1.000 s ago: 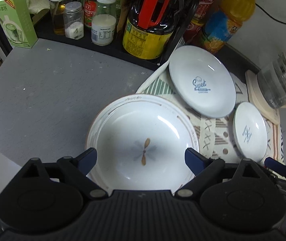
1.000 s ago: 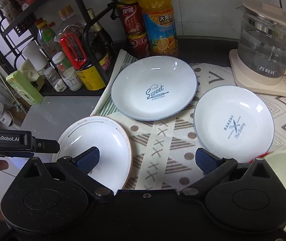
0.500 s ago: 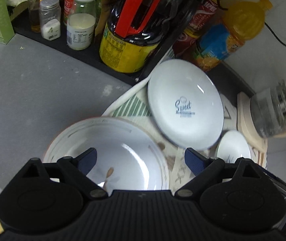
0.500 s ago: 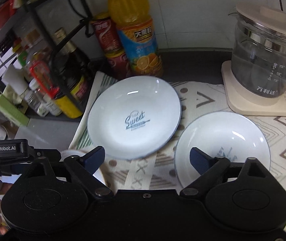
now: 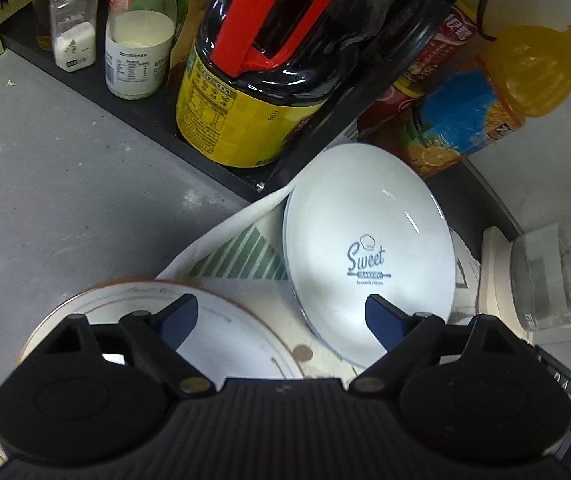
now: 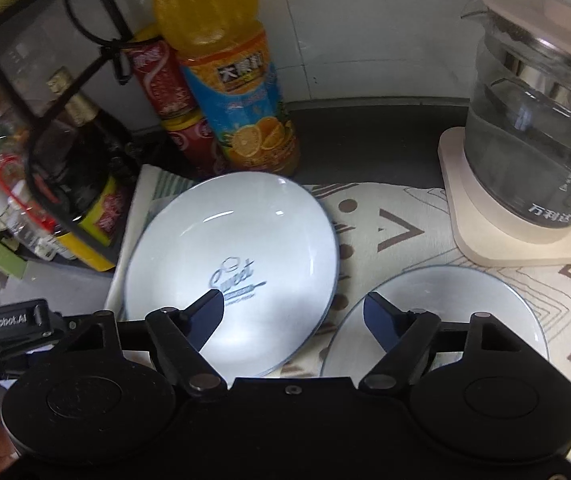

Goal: Organize plates and bowls
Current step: 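Close both grippers on the rim of the "Sweet" plate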

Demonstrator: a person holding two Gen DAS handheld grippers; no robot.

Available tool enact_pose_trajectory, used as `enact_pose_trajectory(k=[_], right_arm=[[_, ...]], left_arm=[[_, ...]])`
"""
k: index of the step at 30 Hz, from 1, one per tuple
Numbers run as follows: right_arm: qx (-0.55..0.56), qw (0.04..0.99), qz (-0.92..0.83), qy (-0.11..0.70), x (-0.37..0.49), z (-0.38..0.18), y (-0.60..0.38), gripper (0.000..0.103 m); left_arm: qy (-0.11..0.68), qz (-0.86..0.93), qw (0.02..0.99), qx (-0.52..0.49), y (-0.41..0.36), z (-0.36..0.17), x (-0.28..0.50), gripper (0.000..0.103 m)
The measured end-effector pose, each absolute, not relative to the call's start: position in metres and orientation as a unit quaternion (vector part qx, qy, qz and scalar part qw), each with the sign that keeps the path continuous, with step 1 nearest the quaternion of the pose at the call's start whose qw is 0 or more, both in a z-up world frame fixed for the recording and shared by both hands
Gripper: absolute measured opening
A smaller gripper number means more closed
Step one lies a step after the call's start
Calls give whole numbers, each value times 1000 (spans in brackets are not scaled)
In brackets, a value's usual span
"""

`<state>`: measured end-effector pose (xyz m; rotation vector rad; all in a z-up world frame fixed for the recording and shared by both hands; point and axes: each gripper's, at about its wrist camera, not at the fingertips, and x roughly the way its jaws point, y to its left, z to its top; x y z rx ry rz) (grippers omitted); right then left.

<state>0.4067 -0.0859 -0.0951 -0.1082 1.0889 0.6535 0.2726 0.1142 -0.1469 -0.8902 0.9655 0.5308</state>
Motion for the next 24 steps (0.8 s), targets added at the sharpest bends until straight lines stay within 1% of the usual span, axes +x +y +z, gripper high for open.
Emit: enact_pose_trajectory(k=[3,5,7,8,9,10,16,19,21,23,24], right_arm=[[-46,801,300,516,420,-106,-83,75],[-42,799,298,520,429,-114,-80,74],[-45,797,293,526,436,-122,-78,71],[-48,796,292,529,439,-126,-76,69],[-49,794,291,531,442,-130,-75,69],[-49,793,291,533,444,-132,-74,68],[-40,787,300,538,452,-141,-73,64],[-27,781,301,547,456,-146,-74,56],[-14,777,300,553,459,-148,-76,46],[-5,774,297,559,462,-151,-80,40],[-3,773,294,563,463,-153,-81,37]], left_arm=[[447,250,753,-414,117,-157,280,81],[452,262,738,-428,118,-162,283,81],[459,268,731,-429,116,-166,286,81],[462,269,729,-427,114,-166,287,79],[462,268,729,-429,113,-165,287,73],[460,262,729,-433,112,-163,287,69],[440,256,739,-441,110,-145,287,68],[436,256,741,-441,114,-144,295,68],[434,259,746,-433,114,-145,301,66],[436,261,750,-425,114,-150,308,65],[437,261,745,-430,114,-154,309,61]])
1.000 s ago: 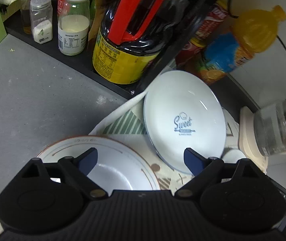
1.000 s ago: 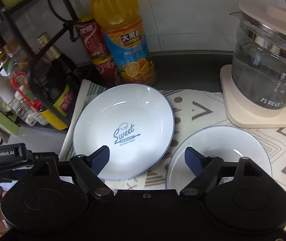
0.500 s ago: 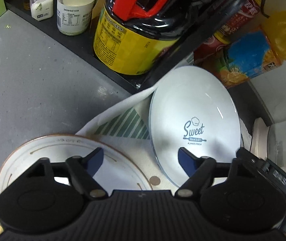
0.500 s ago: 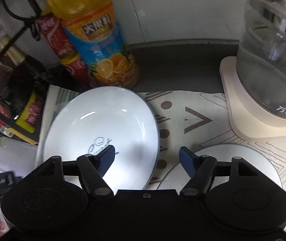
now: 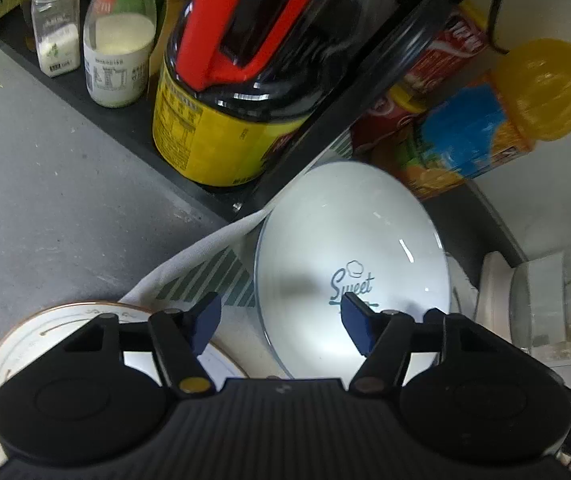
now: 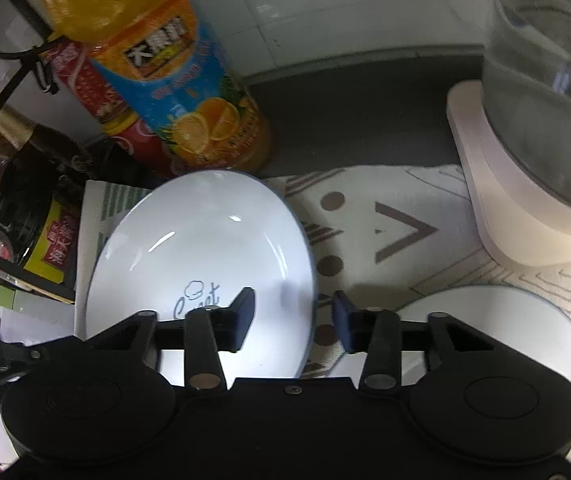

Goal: Organize plates and bowls
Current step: 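Close both grippers on the rim of the "Sweet" plate, then carry the "Sweet" plate with both grippers over the gold-flower white plate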

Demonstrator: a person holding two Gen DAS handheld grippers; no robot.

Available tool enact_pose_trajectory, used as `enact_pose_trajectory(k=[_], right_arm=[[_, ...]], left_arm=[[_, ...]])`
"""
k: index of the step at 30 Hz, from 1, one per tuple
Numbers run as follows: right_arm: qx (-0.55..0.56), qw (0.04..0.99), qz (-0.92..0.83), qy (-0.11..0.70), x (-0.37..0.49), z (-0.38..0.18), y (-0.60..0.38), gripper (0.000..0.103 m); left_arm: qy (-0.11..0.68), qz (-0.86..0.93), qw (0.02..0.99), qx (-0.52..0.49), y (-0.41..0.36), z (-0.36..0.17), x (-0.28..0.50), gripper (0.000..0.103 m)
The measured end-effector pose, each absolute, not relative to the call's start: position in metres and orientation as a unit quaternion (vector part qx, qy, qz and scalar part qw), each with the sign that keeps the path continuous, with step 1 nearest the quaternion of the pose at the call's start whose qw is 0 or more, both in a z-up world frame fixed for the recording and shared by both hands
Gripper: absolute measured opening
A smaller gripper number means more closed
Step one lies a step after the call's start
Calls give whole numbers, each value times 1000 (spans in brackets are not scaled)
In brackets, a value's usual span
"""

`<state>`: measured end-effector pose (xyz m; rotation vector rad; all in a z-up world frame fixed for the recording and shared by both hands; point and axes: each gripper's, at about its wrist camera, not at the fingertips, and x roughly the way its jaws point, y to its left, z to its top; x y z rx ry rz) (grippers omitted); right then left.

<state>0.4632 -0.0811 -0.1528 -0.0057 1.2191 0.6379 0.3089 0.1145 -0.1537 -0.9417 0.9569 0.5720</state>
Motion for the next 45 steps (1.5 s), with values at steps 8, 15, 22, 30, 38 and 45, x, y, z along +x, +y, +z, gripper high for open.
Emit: enact_pose_trajectory(k=[8,15,22,30,38,45], right_arm=[[13,761,298,576,472,-160,-85,28],[16,751,299,588,477,-172,-75,25],[16,752,295,589,482,-179,-68,24],[36,759,284,585,475,-174,-86,15],[62,769,288,567,453,-152,-102,7],[69,781,279,555,424,-140,-110,7]], left_arm=[[437,272,725,-458,116,-182,315,43],[434,276,718,-469,118,-196,317,22],[439,277,713,-470,123,-202,323,16],[438,267,719,-469,123,-199,325,11],[409,240,732,-489,135,-185,297,9],[408,219,740,-488,137,-176,275,8]])
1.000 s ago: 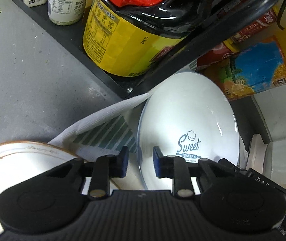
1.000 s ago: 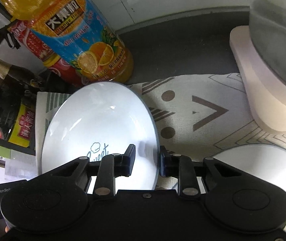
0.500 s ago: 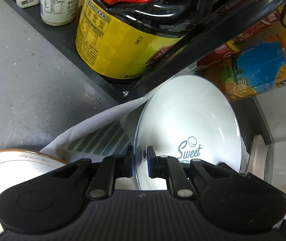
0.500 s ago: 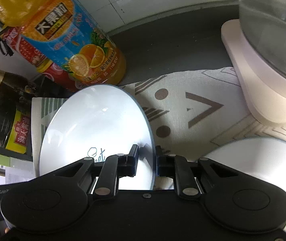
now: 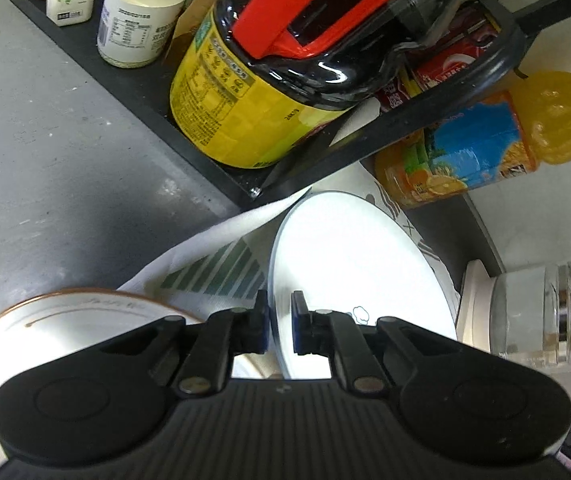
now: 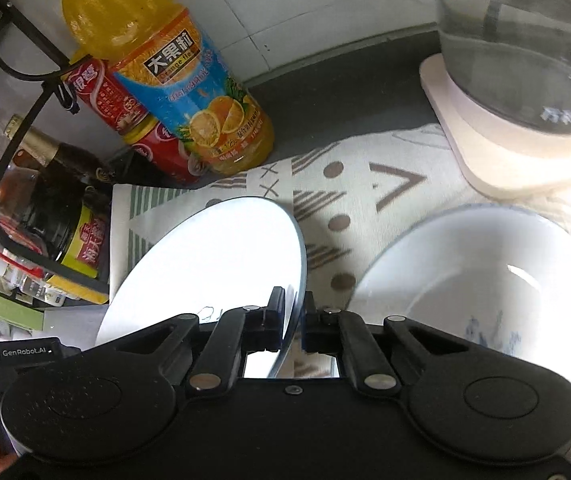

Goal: Organize plates and bowls
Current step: 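Carry the "Sweet" plate with both grippers over the gold-flower white plate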

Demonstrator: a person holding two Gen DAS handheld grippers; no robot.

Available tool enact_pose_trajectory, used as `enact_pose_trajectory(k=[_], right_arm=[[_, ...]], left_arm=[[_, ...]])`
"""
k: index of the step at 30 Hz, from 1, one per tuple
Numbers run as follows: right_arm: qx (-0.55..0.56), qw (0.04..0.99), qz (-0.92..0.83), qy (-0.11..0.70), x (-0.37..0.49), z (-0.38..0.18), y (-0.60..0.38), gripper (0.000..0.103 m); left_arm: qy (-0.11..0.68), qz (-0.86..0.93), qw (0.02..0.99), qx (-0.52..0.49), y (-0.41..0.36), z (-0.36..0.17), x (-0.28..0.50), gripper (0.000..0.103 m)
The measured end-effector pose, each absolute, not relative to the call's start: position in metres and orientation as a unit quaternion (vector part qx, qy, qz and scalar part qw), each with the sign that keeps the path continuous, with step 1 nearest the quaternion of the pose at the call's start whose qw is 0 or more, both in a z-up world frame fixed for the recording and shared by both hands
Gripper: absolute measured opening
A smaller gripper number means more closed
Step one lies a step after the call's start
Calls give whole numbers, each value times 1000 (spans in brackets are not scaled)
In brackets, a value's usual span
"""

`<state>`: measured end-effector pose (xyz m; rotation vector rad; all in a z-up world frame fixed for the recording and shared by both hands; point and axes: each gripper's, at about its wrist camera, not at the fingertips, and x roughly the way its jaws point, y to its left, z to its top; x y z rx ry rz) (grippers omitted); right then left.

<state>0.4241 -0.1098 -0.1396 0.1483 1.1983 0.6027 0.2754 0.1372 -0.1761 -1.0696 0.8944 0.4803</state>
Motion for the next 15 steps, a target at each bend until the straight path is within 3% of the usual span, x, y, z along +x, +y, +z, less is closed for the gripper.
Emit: enact_pose_trajectory(k=[15], right_arm=[[76,802,288,518,363,-102,-124,8]], left_arm=[[401,185,763,-472,131,-143,211,8]])
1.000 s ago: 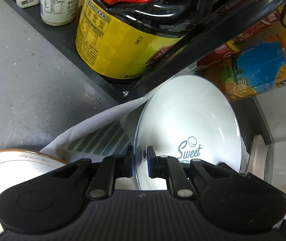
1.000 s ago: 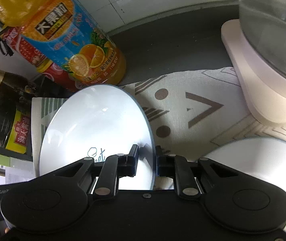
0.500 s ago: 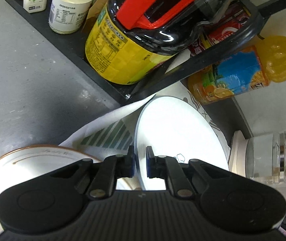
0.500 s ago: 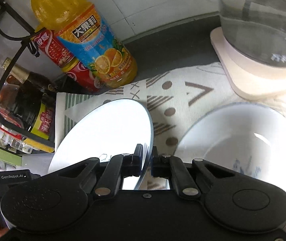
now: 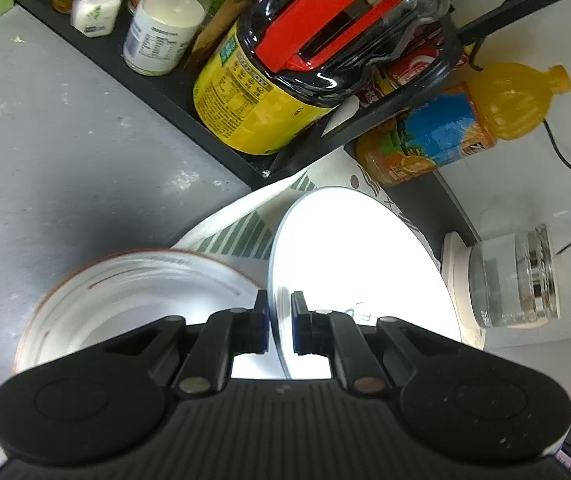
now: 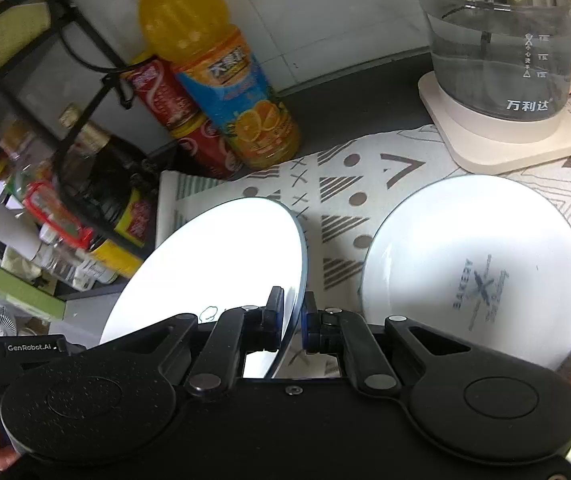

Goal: Organize plates and bowls
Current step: 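Carry the "Sweet" plate with both grippers over the gold-flower white plate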

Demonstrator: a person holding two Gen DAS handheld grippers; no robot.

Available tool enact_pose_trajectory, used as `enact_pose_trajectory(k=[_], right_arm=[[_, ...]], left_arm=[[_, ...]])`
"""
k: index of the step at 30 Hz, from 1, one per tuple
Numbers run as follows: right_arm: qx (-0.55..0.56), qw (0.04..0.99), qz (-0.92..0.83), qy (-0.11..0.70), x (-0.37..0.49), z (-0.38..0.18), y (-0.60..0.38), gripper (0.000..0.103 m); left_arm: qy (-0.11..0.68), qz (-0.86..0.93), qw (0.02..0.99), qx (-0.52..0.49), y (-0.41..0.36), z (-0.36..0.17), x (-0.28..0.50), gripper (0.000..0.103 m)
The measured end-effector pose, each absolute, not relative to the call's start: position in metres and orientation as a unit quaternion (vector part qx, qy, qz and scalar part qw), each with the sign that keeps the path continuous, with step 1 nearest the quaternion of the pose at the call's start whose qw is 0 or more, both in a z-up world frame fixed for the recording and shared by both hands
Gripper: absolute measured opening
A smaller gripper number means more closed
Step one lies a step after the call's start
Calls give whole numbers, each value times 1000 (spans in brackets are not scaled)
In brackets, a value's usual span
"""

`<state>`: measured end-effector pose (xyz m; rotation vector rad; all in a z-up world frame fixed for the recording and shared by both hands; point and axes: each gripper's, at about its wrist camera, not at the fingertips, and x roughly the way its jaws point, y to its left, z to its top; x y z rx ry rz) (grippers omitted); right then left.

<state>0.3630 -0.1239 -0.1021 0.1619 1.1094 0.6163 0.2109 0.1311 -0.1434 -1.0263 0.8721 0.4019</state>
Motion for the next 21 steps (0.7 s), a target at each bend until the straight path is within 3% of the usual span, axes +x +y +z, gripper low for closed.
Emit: enact_pose_trajectory(k=[21], right_arm=[[78,793,324,509,280,-95,-136,10]], left_arm=[[388,182,763,-484,119,-138,113,8]])
